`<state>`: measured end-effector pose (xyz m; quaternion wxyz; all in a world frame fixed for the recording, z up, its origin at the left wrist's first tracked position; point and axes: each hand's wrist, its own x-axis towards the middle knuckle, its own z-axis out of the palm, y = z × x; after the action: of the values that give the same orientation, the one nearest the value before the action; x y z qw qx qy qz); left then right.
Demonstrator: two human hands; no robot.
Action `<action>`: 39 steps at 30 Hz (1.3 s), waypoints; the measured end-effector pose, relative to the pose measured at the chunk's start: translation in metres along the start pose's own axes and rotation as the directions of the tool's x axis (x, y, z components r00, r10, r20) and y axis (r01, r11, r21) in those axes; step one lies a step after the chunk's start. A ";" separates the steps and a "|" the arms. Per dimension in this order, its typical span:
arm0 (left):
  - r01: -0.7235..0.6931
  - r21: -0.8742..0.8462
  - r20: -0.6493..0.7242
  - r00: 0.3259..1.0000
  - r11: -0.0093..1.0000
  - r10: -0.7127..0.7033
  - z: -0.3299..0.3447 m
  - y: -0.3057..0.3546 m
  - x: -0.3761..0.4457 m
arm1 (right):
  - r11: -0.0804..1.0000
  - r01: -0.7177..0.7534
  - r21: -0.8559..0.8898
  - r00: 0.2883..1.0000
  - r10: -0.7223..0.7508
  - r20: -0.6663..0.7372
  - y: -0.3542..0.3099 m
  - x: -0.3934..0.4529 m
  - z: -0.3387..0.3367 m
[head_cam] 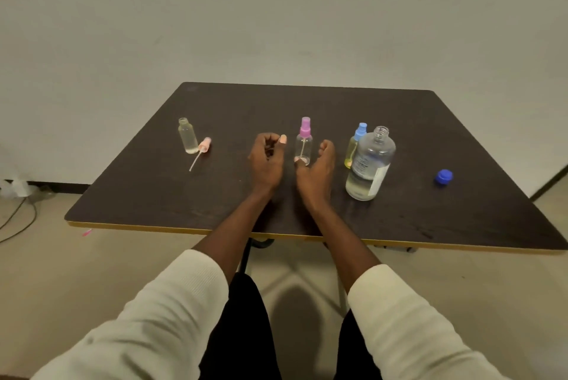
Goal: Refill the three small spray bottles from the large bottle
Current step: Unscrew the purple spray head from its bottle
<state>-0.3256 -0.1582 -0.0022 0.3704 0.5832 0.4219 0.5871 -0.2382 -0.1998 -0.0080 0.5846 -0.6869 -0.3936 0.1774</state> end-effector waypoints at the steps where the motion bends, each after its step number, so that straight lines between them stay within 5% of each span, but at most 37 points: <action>1: 0.023 -0.020 0.015 1.000 1.000 -0.022 0.007 0.000 0.003 | 1.000 -0.023 -0.005 0.998 0.023 0.050 0.000 0.005 -0.003; 14: 0.030 -0.038 0.188 0.982 0.999 -0.022 0.010 -0.013 0.012 | 0.990 0.103 0.095 0.962 -0.124 0.245 0.009 0.022 -0.001; 25: -0.010 -0.088 0.141 0.990 0.996 0.023 0.006 -0.009 0.007 | 0.996 0.085 0.021 0.951 -0.087 0.298 0.016 0.023 0.003; 32: 0.156 -0.307 0.085 0.987 0.939 -0.136 0.001 -0.007 0.011 | 0.996 0.084 0.029 0.902 -0.088 0.424 0.011 0.020 -0.003; 39: 0.199 -0.354 0.090 0.980 0.914 -0.179 0.000 -0.006 0.011 | 0.997 0.061 0.057 0.922 -0.078 0.380 0.014 0.019 -0.006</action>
<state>-0.3262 -0.1457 -0.0034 0.5378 0.4779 0.3507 0.5995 -0.2176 -0.1897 -0.0153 0.5176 -0.6119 -0.5200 0.2954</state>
